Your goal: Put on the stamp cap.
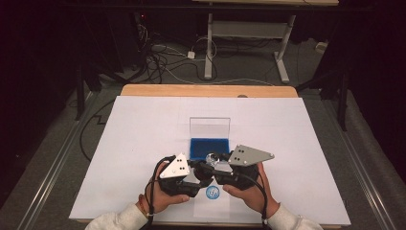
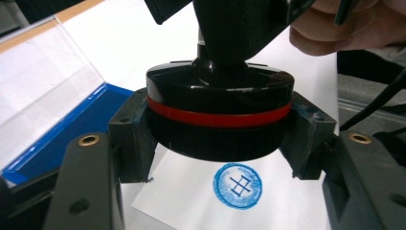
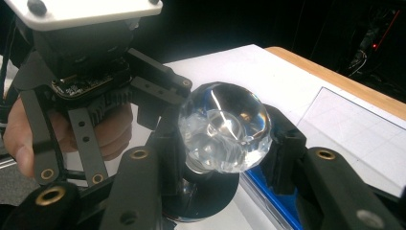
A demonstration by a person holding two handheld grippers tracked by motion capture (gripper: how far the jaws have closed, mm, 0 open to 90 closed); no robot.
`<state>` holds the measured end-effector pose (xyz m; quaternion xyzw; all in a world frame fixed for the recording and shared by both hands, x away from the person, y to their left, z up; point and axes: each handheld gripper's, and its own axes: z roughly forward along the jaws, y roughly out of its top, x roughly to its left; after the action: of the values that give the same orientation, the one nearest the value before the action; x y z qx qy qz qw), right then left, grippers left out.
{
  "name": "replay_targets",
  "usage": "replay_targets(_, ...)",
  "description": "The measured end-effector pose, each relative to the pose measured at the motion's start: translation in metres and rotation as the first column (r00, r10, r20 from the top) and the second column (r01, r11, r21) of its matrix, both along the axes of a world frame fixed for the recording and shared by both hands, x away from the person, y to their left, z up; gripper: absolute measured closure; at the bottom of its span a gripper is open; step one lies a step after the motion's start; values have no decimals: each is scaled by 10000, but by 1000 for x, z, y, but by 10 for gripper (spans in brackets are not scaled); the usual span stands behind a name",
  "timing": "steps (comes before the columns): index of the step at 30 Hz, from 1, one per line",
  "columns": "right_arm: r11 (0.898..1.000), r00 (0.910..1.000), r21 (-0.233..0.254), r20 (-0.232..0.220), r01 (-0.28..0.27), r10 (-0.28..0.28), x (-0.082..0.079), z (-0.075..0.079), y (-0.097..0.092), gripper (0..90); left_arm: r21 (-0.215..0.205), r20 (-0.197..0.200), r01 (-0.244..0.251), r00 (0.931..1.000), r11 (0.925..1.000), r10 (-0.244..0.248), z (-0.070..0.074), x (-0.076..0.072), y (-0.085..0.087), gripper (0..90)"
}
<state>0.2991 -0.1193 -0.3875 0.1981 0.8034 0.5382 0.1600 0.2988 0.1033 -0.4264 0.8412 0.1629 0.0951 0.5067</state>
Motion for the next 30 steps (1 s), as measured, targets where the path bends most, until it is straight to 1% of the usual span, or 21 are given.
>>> replay_targets(1,10000,10000,12,-25,11,-11,0,0,0,574,-43,-41,-63,10000,10000,63,0,1,1,364)
replay_targets(2,10000,10000,-49,30,8,-8,-1,-1,0,574,-71,-68,27,10000,10000,-28,0,1,2,364)
replay_targets(3,10000,10000,-42,40,-9,9,-1,-1,0,574,-40,-18,23,10000,10000,-23,0,0,1,364)
replay_targets(4,10000,10000,-42,37,-19,19,-2,-1,0,574,95,98,-44,9999,9999,43,1,-1,0,364)
replay_targets(6,9999,9999,-118,136,-22,24,-3,-1,0,574,47,34,22,10000,10000,-22,1,0,1,364)
replay_targets(8,9998,9998,-196,168,-38,41,-4,-1,1,574,317,223,-64,9997,9995,57,2,-2,-1,364)
replay_targets(9,9997,9997,-243,228,-41,47,-5,-1,1,574,308,223,-68,9997,9995,61,2,-3,-1,364)
replay_targets(11,9996,9995,-264,298,-65,73,-6,-1,2,574,537,466,-142,9988,9985,117,4,-5,-2,365)
replay_targets(13,9997,9992,-198,368,-118,125,-7,-1,1,575,492,471,-178,9988,9986,154,5,-6,-2,364)
replay_targets(15,9996,9990,-273,433,-113,125,-8,-1,1,575,524,362,-95,9993,9986,76,5,-5,-2,364)
replay_targets(16,9994,9986,-327,518,-96,112,-9,-1,2,575,563,396,-79,9992,9984,56,4,-5,-1,364)
replay_targets(17,9993,9985,-360,533,-76,95,-10,-2,3,575,547,291,-24,9996,9985,8,4,-4,-1,364)
replay_targets(19,9991,9979,-410,629,-96,121,-10,-3,3,575,462,197,63,9998,9989,-72,4,-3,0,364)
replay_targets(20,9992,9978,-396,647,-93,119,-11,-3,3,576,394,69,112,9999,9992,-115,4,-3,0,364)
replay_targets(22,9989,9968,-460,788,-86,123,-12,-2,4,576,309,39,152,9999,9994,-153,5,-3,0,364)
replay_targets(23,9990,9964,-440,839,-66,103,-13,-1,4,577,249,-25,216,9998,9995,-215,6,-3,1,363)
replay_targets(25,9993,9962,-355,865,-96,127,-14,0,4,577,254,-15,242,9997,9994,-242,7,-4,1,363)
replay_targets(26,9994,9960,-347,889,-84,115,-15,0,4,577,147,-198,308,9993,9994,-305,7,-3,2,363)
replay_targets(28,9992,9962,-378,855,-145,177,-15,0,4,578,170,-291,358,9990,9992,-352,7,-4,1,363)
replay_targets(30,9992,9959,-356,876,-191,222,-16,0,4,579,40,-432,401,9983,9992,-399,7,-5,2,363)
